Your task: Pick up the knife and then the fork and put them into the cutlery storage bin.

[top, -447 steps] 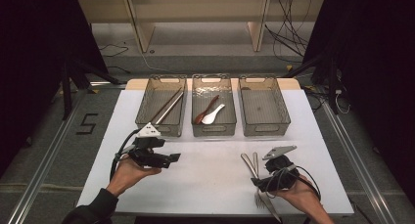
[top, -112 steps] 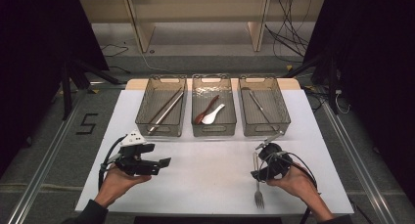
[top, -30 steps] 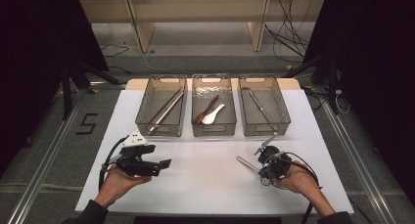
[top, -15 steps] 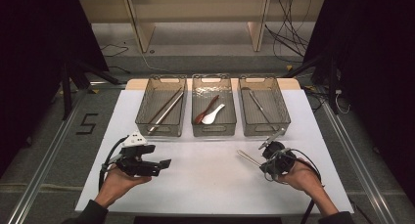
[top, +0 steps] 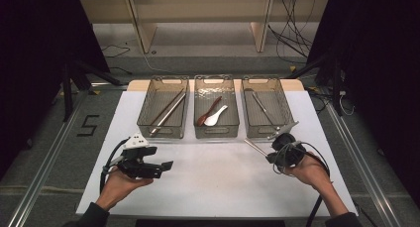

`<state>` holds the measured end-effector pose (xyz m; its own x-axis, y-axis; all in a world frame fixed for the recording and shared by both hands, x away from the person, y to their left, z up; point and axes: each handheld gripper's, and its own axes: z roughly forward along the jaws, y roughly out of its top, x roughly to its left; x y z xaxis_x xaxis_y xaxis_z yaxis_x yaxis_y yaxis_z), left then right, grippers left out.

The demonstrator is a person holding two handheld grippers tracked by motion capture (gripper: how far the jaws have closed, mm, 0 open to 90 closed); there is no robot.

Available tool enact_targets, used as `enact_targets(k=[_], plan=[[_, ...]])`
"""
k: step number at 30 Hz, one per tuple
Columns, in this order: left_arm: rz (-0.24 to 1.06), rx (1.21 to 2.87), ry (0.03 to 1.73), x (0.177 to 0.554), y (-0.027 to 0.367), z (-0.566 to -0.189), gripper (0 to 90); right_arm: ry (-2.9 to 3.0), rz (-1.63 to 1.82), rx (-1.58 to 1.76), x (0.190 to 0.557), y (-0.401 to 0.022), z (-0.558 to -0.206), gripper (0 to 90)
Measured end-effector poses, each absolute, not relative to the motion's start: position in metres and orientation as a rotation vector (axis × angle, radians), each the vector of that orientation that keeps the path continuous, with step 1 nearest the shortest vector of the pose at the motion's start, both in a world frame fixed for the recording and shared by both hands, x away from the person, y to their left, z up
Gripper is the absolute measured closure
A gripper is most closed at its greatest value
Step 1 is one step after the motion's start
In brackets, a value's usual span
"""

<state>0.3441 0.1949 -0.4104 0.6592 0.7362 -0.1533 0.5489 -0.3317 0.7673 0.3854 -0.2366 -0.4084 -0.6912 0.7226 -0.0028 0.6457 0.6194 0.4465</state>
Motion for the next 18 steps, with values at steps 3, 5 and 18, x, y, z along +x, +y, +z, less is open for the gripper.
enact_targets(k=[3, 5, 18], plan=[[0.28, 2.028, 0.997, 0.344, 0.195, -0.411, 18.4, 2.632, 0.649, 1.13, 0.39, -0.238, -0.401, 85.9], [0.282, 2.025, 1.0, 0.344, 0.195, -0.41, 18.4, 2.615, 0.664, 1.132, 0.394, -0.24, -0.396, 85.8], [0.286, 2.021, 0.997, 0.344, 0.196, -0.411, 18.4, 2.518, 0.726, 1.203, 0.425, -0.254, -0.377, 85.7]])
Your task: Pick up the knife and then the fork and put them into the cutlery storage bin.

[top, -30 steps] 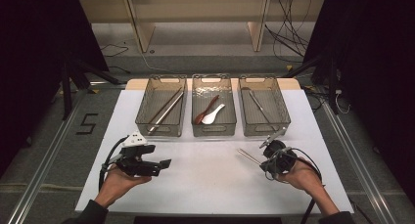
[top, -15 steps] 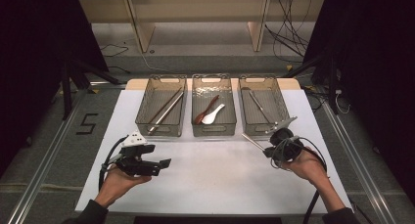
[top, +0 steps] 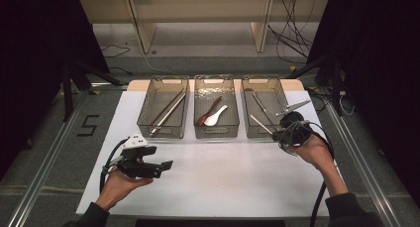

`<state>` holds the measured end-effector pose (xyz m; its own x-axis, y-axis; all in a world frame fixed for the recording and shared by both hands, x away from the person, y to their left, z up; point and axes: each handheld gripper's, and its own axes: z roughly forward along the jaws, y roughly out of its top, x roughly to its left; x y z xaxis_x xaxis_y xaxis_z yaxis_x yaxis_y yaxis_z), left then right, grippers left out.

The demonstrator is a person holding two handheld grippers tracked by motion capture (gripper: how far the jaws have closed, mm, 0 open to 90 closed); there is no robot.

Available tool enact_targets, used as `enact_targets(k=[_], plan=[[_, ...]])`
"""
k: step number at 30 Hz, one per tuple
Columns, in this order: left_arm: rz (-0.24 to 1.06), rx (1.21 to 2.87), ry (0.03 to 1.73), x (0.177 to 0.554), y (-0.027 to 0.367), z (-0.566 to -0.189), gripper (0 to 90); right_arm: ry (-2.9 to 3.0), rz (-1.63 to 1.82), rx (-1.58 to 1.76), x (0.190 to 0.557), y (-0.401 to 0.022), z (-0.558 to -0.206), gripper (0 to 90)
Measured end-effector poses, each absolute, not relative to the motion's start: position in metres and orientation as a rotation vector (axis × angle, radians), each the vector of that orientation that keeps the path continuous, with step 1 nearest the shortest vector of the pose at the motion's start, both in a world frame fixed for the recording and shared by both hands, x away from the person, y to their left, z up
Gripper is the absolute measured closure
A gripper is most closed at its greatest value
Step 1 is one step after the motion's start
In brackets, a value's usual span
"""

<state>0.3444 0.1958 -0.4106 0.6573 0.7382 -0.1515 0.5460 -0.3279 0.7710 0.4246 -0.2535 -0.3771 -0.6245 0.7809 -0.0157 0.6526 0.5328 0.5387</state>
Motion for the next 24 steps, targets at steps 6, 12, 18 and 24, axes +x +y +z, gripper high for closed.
enact_targets(k=[6, 12, 18, 24], plan=[[0.284, 2.019, 0.998, 0.345, 0.196, -0.411, 18.3, 2.488, 0.742, 1.221, 0.436, -0.256, -0.37, 85.7], [0.285, 2.018, 0.994, 0.344, 0.196, -0.41, 18.3, 2.457, 0.745, 1.24, 0.449, -0.257, -0.361, 85.7], [0.284, 2.01, 0.995, 0.344, 0.197, -0.41, 18.3, 2.439, 0.745, 1.249, 0.461, -0.255, -0.356, 85.7], [0.279, 1.996, 0.992, 0.345, 0.198, -0.41, 18.1, 2.422, 0.737, 1.265, 0.476, -0.253, -0.351, 85.7]])
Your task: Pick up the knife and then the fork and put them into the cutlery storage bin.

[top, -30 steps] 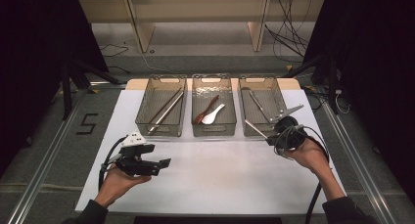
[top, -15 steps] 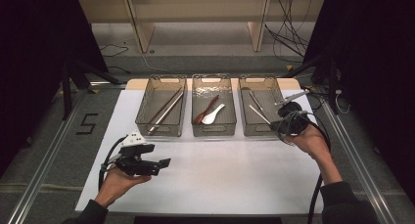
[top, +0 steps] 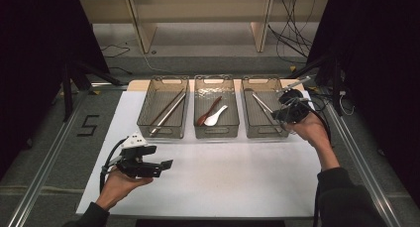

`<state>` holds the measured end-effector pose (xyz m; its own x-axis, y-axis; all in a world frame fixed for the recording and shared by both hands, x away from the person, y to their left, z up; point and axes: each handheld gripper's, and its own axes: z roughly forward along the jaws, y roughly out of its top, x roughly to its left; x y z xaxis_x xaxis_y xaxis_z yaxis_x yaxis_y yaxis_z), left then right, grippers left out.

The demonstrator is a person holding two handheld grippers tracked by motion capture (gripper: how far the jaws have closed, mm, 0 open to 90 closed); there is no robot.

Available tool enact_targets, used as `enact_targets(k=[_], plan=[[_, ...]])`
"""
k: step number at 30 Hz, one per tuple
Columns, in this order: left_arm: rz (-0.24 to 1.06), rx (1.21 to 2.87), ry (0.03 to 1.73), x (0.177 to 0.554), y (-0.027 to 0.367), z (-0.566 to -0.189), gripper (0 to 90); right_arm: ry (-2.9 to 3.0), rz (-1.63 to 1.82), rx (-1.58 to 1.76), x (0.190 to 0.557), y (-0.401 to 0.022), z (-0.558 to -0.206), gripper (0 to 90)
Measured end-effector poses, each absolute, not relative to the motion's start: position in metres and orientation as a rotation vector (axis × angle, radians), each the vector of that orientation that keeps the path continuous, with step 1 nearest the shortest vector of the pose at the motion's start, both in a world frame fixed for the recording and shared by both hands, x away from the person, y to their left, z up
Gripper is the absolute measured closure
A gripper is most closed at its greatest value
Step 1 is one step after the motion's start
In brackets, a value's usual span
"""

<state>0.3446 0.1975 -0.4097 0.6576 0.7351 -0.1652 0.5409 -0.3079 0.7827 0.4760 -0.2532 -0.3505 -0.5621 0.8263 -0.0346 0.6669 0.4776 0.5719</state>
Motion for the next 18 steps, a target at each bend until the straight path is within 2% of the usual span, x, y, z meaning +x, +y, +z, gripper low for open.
enact_targets(k=[18], plan=[[0.289, 1.969, 0.969, 0.343, 0.198, -0.407, 17.0, 2.39, 0.68, 1.357, 0.525, -0.245, -0.354, 85.6]])
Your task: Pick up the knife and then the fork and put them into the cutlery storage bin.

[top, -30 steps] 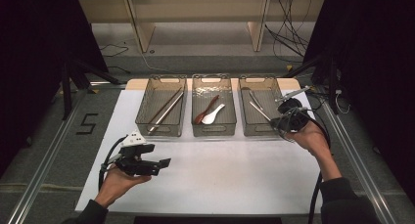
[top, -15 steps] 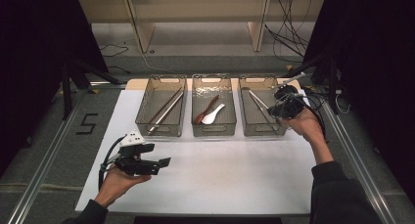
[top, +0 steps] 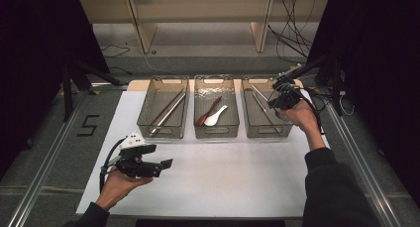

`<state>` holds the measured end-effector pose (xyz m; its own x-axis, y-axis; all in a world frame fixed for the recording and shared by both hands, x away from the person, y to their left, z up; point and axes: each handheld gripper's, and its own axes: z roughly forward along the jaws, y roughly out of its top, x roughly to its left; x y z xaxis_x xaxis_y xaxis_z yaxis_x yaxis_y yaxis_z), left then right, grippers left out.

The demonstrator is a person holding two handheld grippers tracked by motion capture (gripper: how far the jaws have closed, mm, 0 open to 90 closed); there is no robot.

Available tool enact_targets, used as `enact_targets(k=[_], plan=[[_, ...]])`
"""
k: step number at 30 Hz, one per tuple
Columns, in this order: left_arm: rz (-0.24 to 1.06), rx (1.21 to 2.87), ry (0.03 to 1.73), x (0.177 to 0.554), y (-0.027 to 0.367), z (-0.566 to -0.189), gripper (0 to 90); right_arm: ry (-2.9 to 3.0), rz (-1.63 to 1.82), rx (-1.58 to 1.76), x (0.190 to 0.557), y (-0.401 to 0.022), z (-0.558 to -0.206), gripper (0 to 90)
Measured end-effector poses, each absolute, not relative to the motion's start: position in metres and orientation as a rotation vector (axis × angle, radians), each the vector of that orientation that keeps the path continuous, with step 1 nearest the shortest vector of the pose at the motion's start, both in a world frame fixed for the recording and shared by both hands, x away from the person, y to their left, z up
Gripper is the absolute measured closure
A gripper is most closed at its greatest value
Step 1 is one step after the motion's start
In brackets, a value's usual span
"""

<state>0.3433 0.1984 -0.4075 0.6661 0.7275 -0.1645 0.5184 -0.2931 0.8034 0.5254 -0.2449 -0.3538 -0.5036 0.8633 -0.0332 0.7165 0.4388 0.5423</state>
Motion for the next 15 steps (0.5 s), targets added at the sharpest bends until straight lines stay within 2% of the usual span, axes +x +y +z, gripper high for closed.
enact_targets(k=[15], plan=[[0.293, 1.961, 0.96, 0.343, 0.198, -0.407, 16.9, 2.382, 0.636, 1.419, 0.543, -0.241, -0.365, 85.6]])
